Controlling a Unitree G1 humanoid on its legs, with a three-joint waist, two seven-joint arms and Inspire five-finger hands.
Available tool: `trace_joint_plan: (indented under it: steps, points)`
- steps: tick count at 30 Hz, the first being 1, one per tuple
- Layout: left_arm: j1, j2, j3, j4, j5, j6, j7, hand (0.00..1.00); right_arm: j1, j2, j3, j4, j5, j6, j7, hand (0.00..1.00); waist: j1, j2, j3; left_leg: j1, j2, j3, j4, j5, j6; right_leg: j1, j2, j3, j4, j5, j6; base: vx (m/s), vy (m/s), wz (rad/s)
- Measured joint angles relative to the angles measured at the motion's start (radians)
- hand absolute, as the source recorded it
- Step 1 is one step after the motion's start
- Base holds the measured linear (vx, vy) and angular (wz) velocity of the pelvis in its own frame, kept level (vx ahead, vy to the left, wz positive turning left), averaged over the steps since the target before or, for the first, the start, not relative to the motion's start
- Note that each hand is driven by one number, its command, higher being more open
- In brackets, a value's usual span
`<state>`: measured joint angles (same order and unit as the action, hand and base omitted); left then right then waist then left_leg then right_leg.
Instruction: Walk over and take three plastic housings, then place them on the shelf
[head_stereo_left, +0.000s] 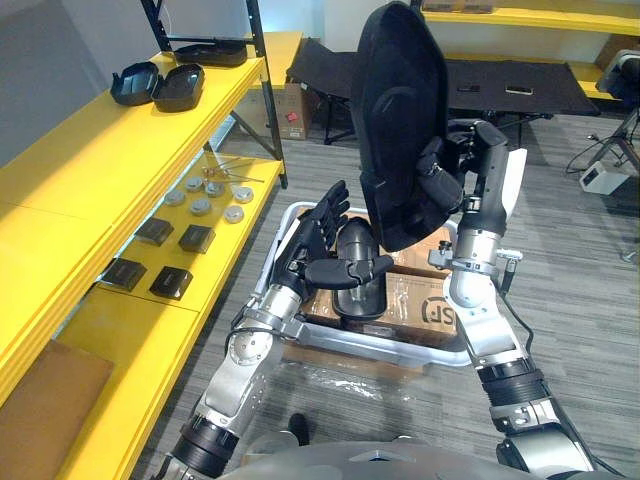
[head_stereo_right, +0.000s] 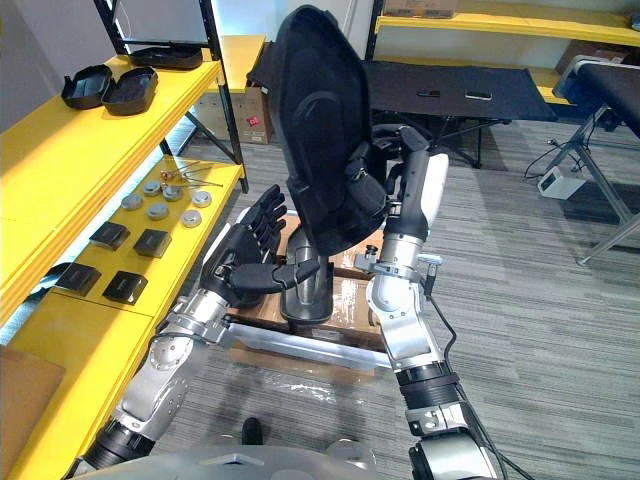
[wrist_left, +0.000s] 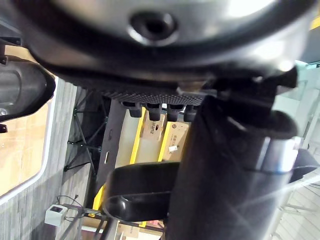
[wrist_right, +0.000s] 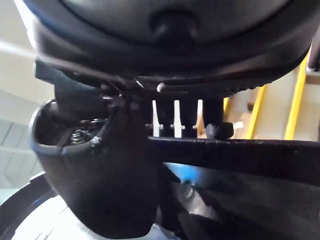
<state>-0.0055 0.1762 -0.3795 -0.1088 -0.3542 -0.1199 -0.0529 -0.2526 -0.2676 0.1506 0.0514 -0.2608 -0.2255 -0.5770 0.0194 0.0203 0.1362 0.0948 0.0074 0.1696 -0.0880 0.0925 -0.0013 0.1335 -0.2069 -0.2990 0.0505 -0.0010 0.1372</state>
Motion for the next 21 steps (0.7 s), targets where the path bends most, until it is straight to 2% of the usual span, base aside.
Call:
trace_joint_plan:
  steps: [7,11,18,19,21]
  points:
    - [-0.006,-0.019,-0.019,0.000,-0.106,0.057,0.091,1.00,-0.001,0.068,0.099,0.077,0.039,-0.007,0.042,0.00,-0.001,0.000,-0.014,-0.004,-0.001,0.001,0.000,0.009,0.003,-0.005,0.001,0.003,-0.003,0.004,-0.005,0.00,0.003,0.00]
    - [-0.012,-0.032,-0.017,0.001,-0.200,0.058,0.148,1.00,0.001,0.110,0.146,0.099,0.039,-0.007,0.058,0.00,-0.004,-0.002,-0.017,-0.009,-0.001,0.002,-0.001,0.017,0.004,-0.010,0.001,0.003,-0.004,0.008,-0.011,0.00,0.000,0.00]
    - [-0.034,-0.047,-0.003,0.024,-0.320,0.059,0.183,1.00,0.003,0.149,0.157,0.136,0.040,-0.007,0.054,0.00,-0.004,-0.011,-0.027,-0.016,-0.003,0.004,-0.001,0.027,0.008,-0.013,0.001,0.002,-0.020,0.020,-0.015,0.00,0.004,0.00]
    - [-0.036,-0.048,-0.002,0.032,-0.320,0.064,0.185,0.00,0.004,0.152,0.157,0.146,0.041,-0.007,0.049,0.00,-0.005,-0.014,-0.030,-0.016,-0.003,0.004,-0.001,0.027,0.008,-0.013,0.001,0.002,-0.020,0.020,-0.015,0.00,0.000,0.00]
    - [-0.036,-0.053,0.003,0.043,-0.347,0.096,0.184,0.00,0.014,0.156,0.165,0.167,0.041,-0.007,0.039,0.00,-0.006,-0.024,-0.037,-0.016,-0.003,0.003,-0.001,0.028,0.008,-0.013,0.002,0.002,-0.020,0.019,-0.016,0.00,0.000,0.00]
